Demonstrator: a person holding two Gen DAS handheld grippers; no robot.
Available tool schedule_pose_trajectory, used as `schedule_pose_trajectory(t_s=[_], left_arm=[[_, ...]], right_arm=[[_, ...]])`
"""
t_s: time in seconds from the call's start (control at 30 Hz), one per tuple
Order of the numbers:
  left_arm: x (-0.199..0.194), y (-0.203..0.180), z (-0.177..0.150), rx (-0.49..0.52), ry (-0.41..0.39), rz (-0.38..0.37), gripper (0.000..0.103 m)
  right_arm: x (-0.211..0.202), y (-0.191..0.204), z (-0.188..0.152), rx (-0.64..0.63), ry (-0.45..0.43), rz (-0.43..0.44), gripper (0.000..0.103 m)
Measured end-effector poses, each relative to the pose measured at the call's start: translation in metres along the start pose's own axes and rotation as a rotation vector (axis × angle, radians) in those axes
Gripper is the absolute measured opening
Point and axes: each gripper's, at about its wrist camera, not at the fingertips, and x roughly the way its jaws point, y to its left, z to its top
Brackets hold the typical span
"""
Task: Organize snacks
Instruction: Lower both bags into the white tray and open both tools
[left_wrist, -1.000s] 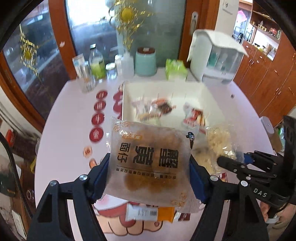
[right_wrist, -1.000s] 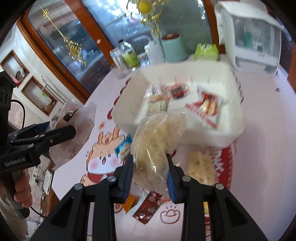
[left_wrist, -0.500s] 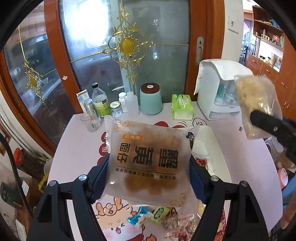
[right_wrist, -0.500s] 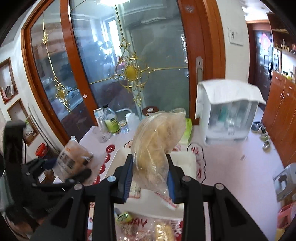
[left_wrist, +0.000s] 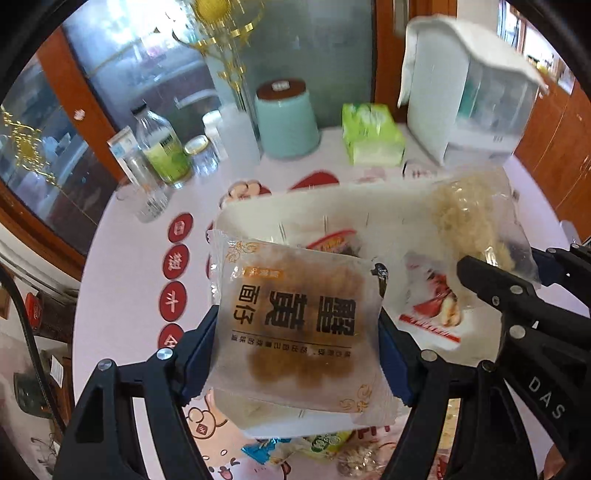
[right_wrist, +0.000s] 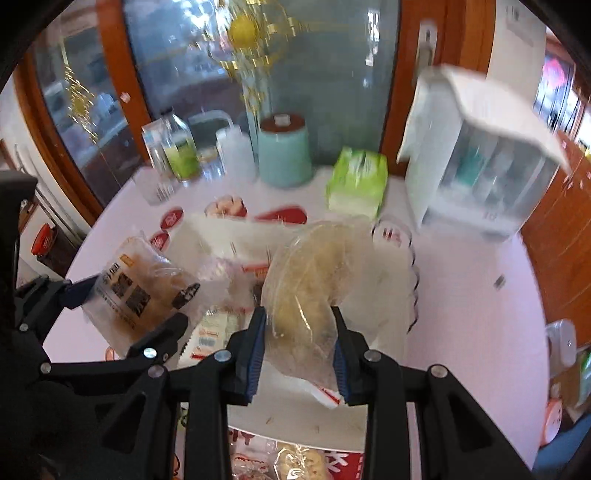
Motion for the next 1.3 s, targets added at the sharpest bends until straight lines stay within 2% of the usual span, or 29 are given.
schedule_pose_trajectory(t_s=[0.13, 0.33, 0.43, 0.5, 0.7, 0.87, 1.3], left_arm=[[0.032, 0.000, 0.000, -0.001, 0.043, 0.010, 0.076], [0.052, 0.000, 0.002, 0.006, 0.059, 0.024, 0.077], [0.056, 0.002, 0.004, 0.001, 0.060, 0.036, 0.084], [0.058, 0.003, 0.003, -0.003, 0.063, 0.050, 0.087], [0.060, 0.002, -0.004, 0.015, 0.096, 0.018, 0.092], [0.051, 0.005, -0.014, 0.005, 0.101, -0.002, 0.092], [-0.007, 0.015, -0.042, -0.028, 0.020, 0.011, 0.092]], right_arm=[[0.026, -0.007, -0.006, 0.016, 0.043, -0.034, 0.033], [0.044, -0.011, -0.010, 0.033, 0.066, -0.047, 0.033], [0.050, -0.011, -0.011, 0.030, 0.078, -0.050, 0.033], [0.053, -0.010, -0.012, 0.028, 0.090, -0.049, 0.035], [0.053, -0.008, -0.017, 0.040, 0.091, -0.010, 0.044], [0.039, -0.008, -0.021, 0.054, 0.061, 0.007, 0.048], [-0.007, -0.010, -0.050, 0.117, -0.006, 0.059, 0.050]])
